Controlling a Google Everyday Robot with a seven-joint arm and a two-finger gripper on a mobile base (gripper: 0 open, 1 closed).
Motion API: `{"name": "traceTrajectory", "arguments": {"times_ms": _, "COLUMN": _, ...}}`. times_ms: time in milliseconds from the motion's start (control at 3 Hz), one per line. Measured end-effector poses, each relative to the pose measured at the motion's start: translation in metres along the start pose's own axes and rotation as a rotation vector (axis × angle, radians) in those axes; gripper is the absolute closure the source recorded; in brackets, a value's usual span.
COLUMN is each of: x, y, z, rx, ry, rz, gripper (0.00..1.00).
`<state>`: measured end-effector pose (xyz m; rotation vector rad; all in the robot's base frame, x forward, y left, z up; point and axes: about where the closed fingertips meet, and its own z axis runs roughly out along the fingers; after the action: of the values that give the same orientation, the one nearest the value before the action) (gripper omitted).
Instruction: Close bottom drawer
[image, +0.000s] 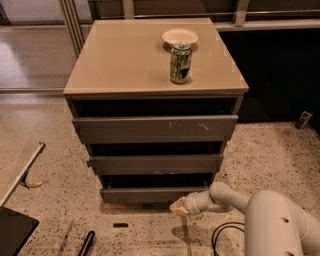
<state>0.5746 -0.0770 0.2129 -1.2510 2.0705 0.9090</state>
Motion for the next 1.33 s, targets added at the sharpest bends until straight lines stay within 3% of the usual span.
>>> {"name": "traceTrajectory", "arguments": {"times_ms": 333, "x": 0.010, "y": -0.023, "z": 0.008, "rx": 0.031, "ry": 0.000, "rz": 0.003, "gripper": 1.00}}
{"name": "traceTrajectory", "arguments": {"times_ms": 667, "x": 0.016, "y": -0.051, "z": 0.009, "rx": 0.074, "ry": -0.007, "rz": 0.004, "gripper": 0.81}}
{"name": "traceTrajectory", "arguments": {"times_ms": 1333, "x": 0.004, "y": -0.085, "z": 0.006, "rx": 0.132, "ry": -0.031, "rz": -0.028, "gripper": 0.35}}
